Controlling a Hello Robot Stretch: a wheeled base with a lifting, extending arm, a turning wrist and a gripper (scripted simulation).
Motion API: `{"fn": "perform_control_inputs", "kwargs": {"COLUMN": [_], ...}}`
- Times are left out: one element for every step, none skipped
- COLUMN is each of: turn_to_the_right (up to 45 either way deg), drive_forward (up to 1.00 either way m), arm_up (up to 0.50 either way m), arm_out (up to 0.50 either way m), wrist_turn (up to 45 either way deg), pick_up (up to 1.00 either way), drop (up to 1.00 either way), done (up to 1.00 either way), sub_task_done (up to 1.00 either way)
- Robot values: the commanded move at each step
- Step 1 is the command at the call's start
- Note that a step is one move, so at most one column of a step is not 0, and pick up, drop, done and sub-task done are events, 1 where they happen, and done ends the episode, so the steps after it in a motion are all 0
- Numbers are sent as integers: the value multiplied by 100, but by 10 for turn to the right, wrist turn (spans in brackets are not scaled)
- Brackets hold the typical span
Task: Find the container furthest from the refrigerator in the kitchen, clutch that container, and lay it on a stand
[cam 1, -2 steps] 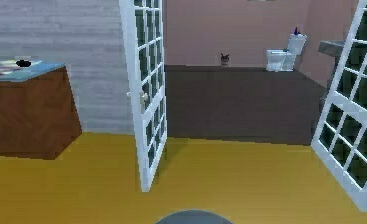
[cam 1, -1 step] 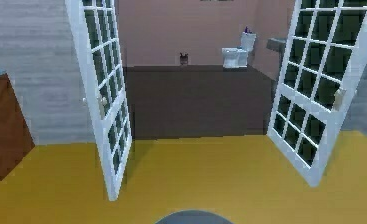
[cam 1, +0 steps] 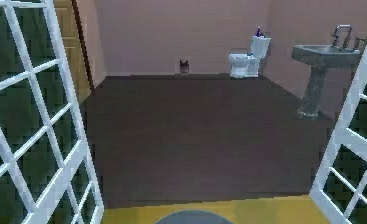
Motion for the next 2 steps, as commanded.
{"fn": "perform_control_inputs", "kwargs": {"turn_to_the_right": [450, 60], "drive_forward": [0, 0], "arm_up": [0, 0], "arm_out": [0, 0], "wrist_turn": [0, 0], "pick_up": [0, 0], "drop": [0, 0], "done": [0, 0], "sub_task_done": [0, 0]}}
